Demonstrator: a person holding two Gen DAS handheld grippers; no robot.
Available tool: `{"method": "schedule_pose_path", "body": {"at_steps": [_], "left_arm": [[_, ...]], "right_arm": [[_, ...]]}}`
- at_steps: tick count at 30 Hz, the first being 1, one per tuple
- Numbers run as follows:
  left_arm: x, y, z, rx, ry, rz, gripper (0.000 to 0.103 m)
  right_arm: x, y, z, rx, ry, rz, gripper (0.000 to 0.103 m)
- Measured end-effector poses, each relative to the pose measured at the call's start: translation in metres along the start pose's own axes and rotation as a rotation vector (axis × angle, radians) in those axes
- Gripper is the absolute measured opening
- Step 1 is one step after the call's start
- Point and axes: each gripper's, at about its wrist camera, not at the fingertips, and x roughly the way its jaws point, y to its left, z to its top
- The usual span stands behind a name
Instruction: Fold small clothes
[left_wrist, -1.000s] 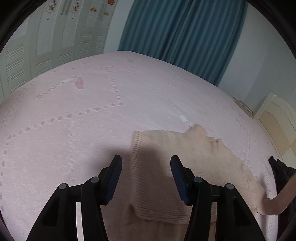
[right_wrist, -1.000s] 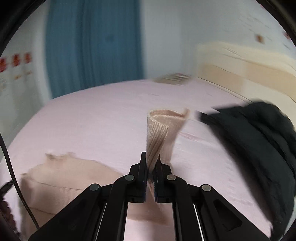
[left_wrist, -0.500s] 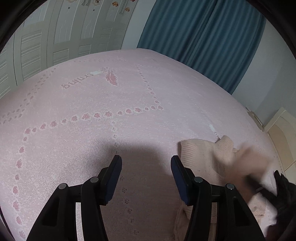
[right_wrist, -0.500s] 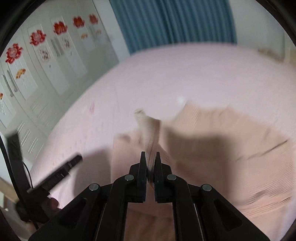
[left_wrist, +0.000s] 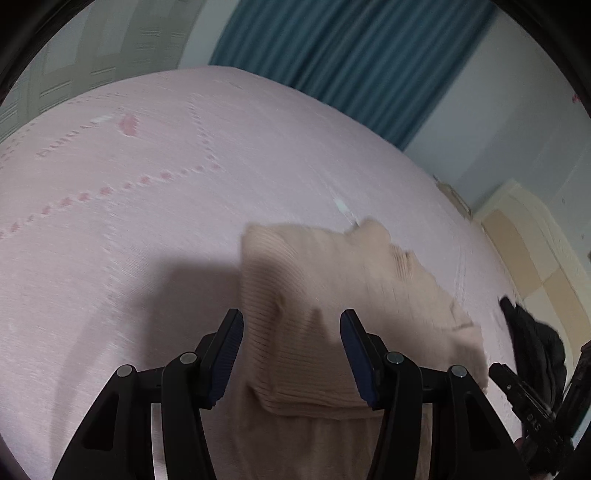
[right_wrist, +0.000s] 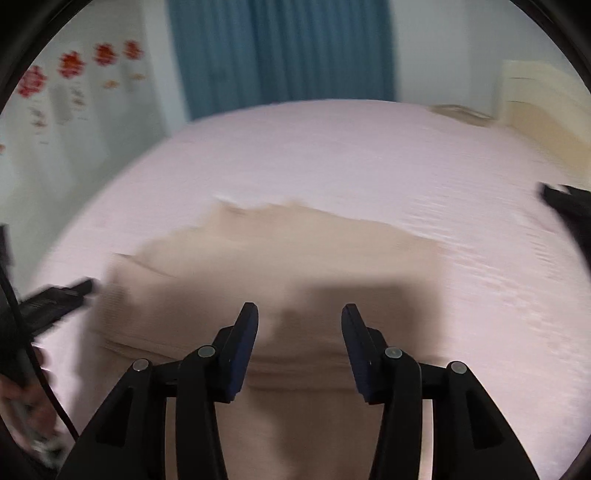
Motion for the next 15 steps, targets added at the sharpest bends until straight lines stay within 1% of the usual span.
{"method": "schedule_pose_path", "body": {"at_steps": [2, 4, 5, 7, 9, 11, 15], "left_arm": [[0.007, -0.007, -0.003, 0.021, 0.018, 0.004, 0.050], [0.011, -0.013, -0.005, 0.055, 0.017, 0.021, 0.047], [0.013, -0.017, -0.007, 0.078, 0.012, 0.038, 0.047], [0.013, -0.019, -0.008, 0.097, 0.010, 0.049, 0.045], [0.015, -0.017, -0.009, 0.103, 0.018, 0.062, 0.039], [0.016, -0.013, -0.009, 0.106, 0.016, 0.067, 0.031], [0.017, -0.004, -0.008, 0.060, 0.018, 0.044, 0.021]], "right_arm": [[0.007, -0.023, -0.006, 0.016, 0.027, -0.047, 0.046], [0.017, -0.043, -0.010, 0.041, 0.079, -0.062, 0.046], [0.020, -0.050, -0.012, 0.049, 0.098, -0.058, 0.046], [0.024, -0.061, -0.012, 0.077, 0.131, -0.020, 0.046], [0.025, -0.067, -0.012, 0.097, 0.144, 0.005, 0.046], [0.035, -0.070, -0.015, 0.114, 0.173, 0.000, 0.046], [0.049, -0.068, -0.018, 0.128, 0.208, -0.015, 0.046]]}}
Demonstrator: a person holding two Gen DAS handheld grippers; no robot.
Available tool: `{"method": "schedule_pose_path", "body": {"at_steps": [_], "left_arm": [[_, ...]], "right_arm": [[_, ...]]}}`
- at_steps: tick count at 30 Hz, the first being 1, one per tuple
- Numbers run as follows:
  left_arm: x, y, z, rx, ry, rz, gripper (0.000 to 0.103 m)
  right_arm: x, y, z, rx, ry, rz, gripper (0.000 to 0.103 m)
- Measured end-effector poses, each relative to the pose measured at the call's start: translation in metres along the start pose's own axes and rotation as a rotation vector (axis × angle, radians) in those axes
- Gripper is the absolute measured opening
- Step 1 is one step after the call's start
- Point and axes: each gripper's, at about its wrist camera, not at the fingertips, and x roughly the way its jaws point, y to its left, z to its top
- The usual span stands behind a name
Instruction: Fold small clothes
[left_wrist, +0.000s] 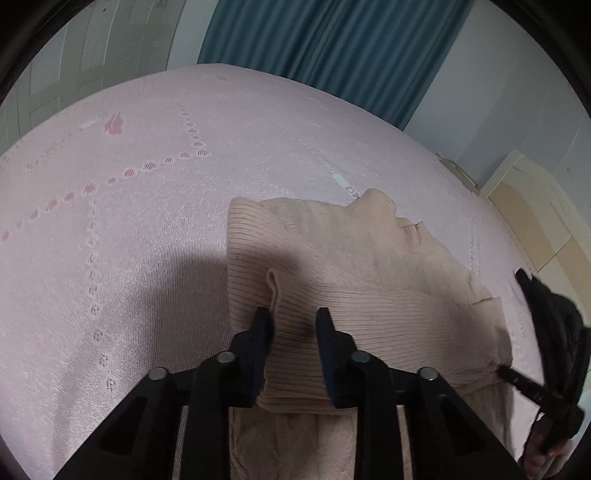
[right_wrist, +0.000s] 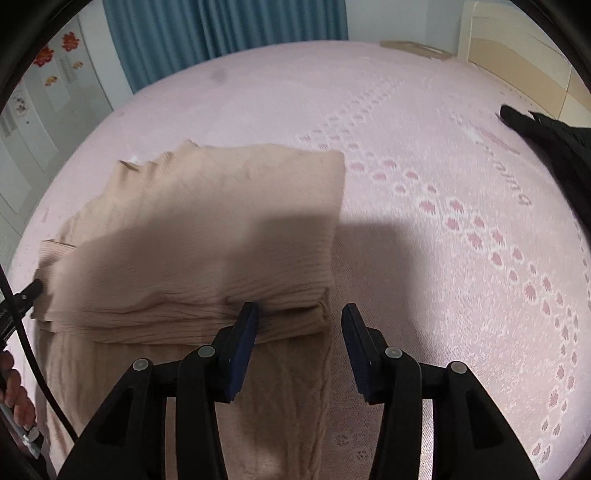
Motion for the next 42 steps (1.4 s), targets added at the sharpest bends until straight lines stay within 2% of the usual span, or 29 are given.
{"method": "schedule_pose_path", "body": {"at_steps": [3, 6, 8, 13, 16, 19, 20, 22, 24, 26, 28, 33, 36, 38, 40, 42], "left_arm": [[0.002, -0.003, 0.000, 0.003, -0.005, 0.012, 0.010], [-0.011, -0.012, 0.001, 0.031, -0.098, 0.039, 0.008], [-0.020, -0.014, 0.004, 0.040, -0.141, 0.060, 0.008], [-0.002, -0.015, 0.000, 0.057, -0.049, 0.118, 0.008], [-0.006, -0.011, 0.003, 0.037, -0.057, 0.124, 0.014], [-0.016, -0.005, 0.007, -0.021, -0.097, 0.085, 0.034], [-0.017, -0.004, 0.007, -0.028, -0.104, 0.074, 0.037], [-0.011, -0.008, 0.006, -0.017, -0.081, 0.073, 0.037], [0.001, -0.011, 0.003, 0.001, -0.041, 0.109, 0.037], [0.010, -0.011, 0.000, 0.011, -0.006, 0.149, 0.037], [0.011, -0.009, -0.002, 0.023, -0.005, 0.155, 0.037], [-0.005, -0.002, -0.001, 0.004, -0.024, 0.126, 0.040], [-0.022, -0.001, -0.003, -0.006, -0.048, 0.093, 0.051], [-0.038, -0.003, -0.011, -0.009, -0.064, 0.073, 0.057], [-0.050, -0.006, -0.018, -0.005, -0.078, 0.044, 0.060], [-0.066, -0.012, -0.030, 0.020, -0.101, 0.049, 0.060]], "right_arm": [[0.002, 0.002, 0.002, -0.005, -0.017, -0.002, 0.046], [0.004, 0.001, 0.005, -0.012, -0.031, 0.005, 0.039], [0.001, -0.002, 0.006, 0.007, -0.035, 0.015, 0.038], [-0.010, -0.005, 0.004, -0.027, -0.039, 0.036, 0.038], [-0.029, -0.013, 0.008, 0.011, -0.125, 0.082, 0.039], [-0.024, -0.013, 0.014, 0.049, -0.135, 0.128, 0.040], [-0.019, -0.011, 0.016, 0.047, -0.130, 0.129, 0.040], [-0.006, -0.002, 0.018, 0.023, -0.112, 0.086, 0.040], [0.003, 0.005, 0.019, -0.008, -0.094, 0.020, 0.040], [0.017, 0.005, 0.018, -0.008, -0.031, -0.035, 0.042], [0.017, -0.005, 0.018, 0.051, -0.029, -0.013, 0.048], [-0.002, -0.011, 0.014, 0.061, -0.063, -0.008, 0.048], [-0.032, -0.009, 0.002, 0.050, -0.133, 0.006, 0.048], [-0.049, -0.010, -0.008, 0.064, -0.162, 0.012, 0.052], [-0.061, -0.012, -0.021, 0.062, -0.136, 0.044, 0.055], [-0.073, -0.017, -0.043, 0.055, -0.089, 0.054, 0.055]]}}
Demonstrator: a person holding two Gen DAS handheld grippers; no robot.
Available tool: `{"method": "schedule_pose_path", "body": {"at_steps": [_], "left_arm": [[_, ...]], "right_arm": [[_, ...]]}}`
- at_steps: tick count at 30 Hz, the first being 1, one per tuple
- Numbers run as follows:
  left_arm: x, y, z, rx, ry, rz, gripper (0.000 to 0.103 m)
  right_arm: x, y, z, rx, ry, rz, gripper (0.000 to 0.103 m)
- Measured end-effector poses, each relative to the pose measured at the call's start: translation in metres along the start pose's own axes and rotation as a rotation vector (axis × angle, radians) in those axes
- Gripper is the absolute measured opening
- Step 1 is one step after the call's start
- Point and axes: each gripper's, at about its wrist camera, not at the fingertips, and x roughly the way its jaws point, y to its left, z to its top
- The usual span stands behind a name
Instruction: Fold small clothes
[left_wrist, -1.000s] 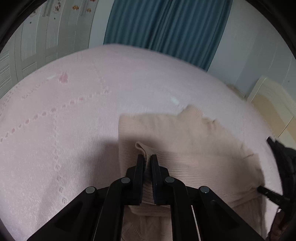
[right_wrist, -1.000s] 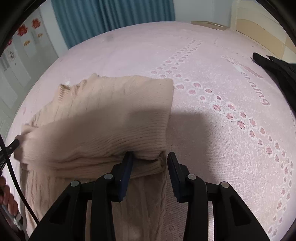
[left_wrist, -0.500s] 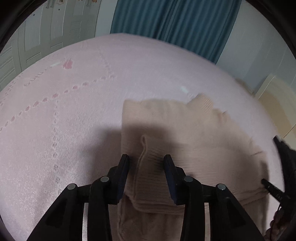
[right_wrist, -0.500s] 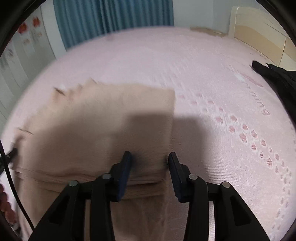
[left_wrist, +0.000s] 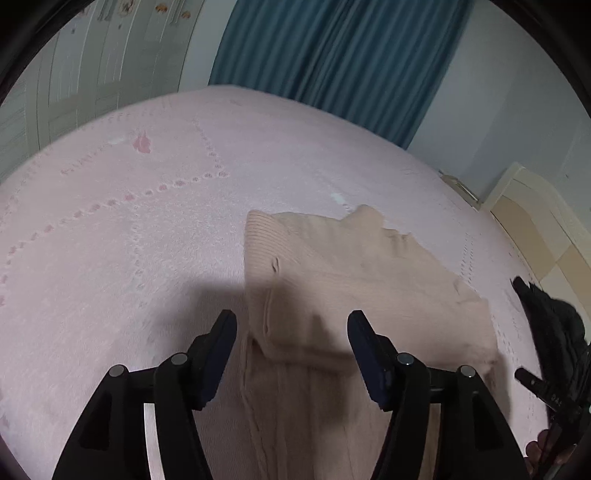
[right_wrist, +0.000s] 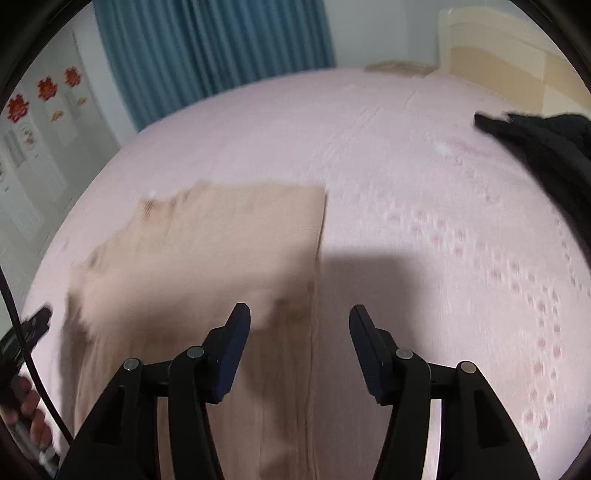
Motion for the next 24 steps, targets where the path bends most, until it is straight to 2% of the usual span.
{"method": "schedule_pose_path", "body": {"at_steps": [6, 9, 14, 17, 19, 22, 24], "left_arm": [[-0.052, 0.002, -0.051, 0.059, 0.018, 0.030, 0.060], [-0.072, 0.010, -0.077, 0.053, 0.073, 0.011, 0.060], [-0.109, 0.018, -0.117, 0.042, 0.102, -0.005, 0.059], [-0.127, 0.030, -0.142, -0.023, 0.117, -0.047, 0.059], [-0.133, 0.031, -0.153, -0.043, 0.122, -0.062, 0.057], [-0.137, 0.026, -0.168, -0.012, 0.106, -0.076, 0.057], [-0.126, 0.024, -0.177, 0.006, 0.147, -0.068, 0.057]], "right_arm": [[-0.052, -0.007, -0.051, -0.038, -0.008, -0.022, 0.055], [-0.076, -0.008, -0.084, -0.045, -0.012, 0.037, 0.055], [-0.094, -0.008, -0.125, -0.062, 0.001, 0.080, 0.055], [-0.097, -0.011, -0.151, -0.075, 0.011, 0.074, 0.055], [-0.093, -0.014, -0.165, -0.061, 0.042, 0.087, 0.055], [-0.091, -0.015, -0.177, -0.046, 0.055, 0.102, 0.055], [-0.094, -0.014, -0.176, -0.047, 0.034, 0.109, 0.055]]}}
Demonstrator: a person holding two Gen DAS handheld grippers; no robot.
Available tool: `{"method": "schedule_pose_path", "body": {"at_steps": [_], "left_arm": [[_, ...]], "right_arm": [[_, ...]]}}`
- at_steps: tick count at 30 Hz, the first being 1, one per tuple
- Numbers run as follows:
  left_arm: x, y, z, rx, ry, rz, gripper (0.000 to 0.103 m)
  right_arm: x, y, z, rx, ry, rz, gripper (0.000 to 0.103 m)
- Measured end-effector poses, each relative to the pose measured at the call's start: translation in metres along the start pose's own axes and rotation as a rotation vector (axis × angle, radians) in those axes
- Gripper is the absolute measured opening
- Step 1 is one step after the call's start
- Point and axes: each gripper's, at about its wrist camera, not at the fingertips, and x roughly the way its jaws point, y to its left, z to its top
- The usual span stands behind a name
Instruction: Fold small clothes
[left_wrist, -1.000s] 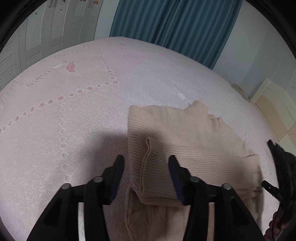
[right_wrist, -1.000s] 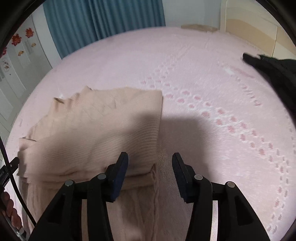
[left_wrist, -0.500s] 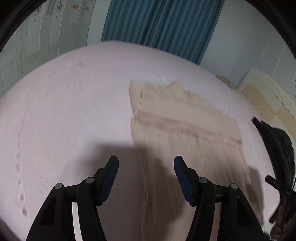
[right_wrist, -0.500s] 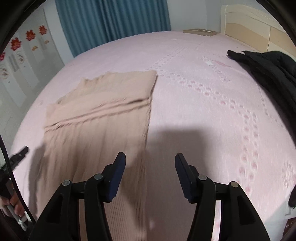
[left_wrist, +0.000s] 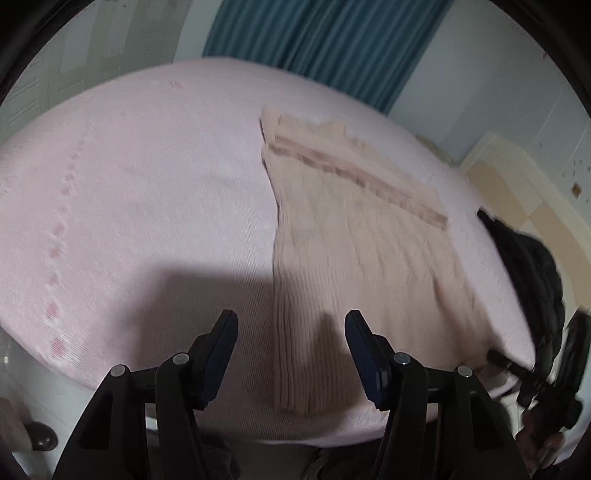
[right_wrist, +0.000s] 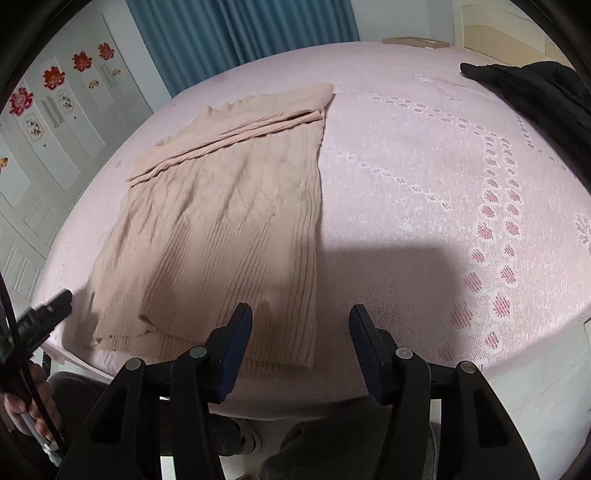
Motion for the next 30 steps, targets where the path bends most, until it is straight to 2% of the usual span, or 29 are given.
{"method": "schedule_pose_path", "body": {"at_steps": [7, 9, 10, 11, 12, 14, 16, 17, 20, 25, 27, 30], "left_arm": [[0.012, -0.008, 0.000, 0.040, -0.002, 0.057, 0.055], [0.016, -0.011, 0.002, 0.049, 0.003, 0.058, 0.043], [0.018, -0.013, 0.002, 0.053, 0.003, 0.068, 0.033], [0.020, -0.014, 0.002, 0.057, 0.001, 0.068, 0.019], [0.021, -0.015, 0.003, 0.054, 0.005, 0.049, 0.011], [0.020, -0.012, 0.004, 0.031, -0.002, 0.019, 0.008], [0.012, -0.004, 0.006, 0.000, -0.039, 0.015, 0.007], [0.006, 0.007, 0.008, -0.038, -0.058, 0.017, 0.007], [0.007, 0.031, 0.008, -0.138, -0.022, -0.043, 0.007], [0.007, 0.030, 0.005, -0.101, -0.002, -0.062, 0.008], [0.009, 0.030, 0.005, -0.114, 0.020, -0.094, 0.009], [0.014, 0.036, 0.010, -0.156, 0.061, -0.164, 0.017]], "right_arm": [[0.021, 0.010, 0.009, -0.007, 0.022, -0.066, 0.055], [0.027, 0.012, 0.012, -0.016, 0.038, -0.092, 0.052], [0.028, 0.015, 0.013, -0.033, 0.026, -0.104, 0.042], [0.029, 0.017, 0.013, -0.050, 0.024, -0.089, 0.015], [0.031, 0.020, 0.013, -0.069, 0.030, -0.055, 0.004], [0.024, 0.018, 0.013, -0.063, -0.019, -0.059, 0.005], [0.007, 0.001, 0.011, 0.019, -0.111, -0.017, 0.004], [0.004, -0.011, 0.010, 0.070, -0.121, -0.008, 0.004], [0.011, -0.032, 0.010, 0.148, -0.066, 0.011, 0.004], [0.017, -0.024, 0.012, 0.092, -0.030, -0.031, 0.004], [0.018, -0.021, 0.013, 0.083, -0.013, -0.021, 0.007], [0.019, -0.020, 0.016, 0.068, 0.001, 0.009, 0.016]]}}
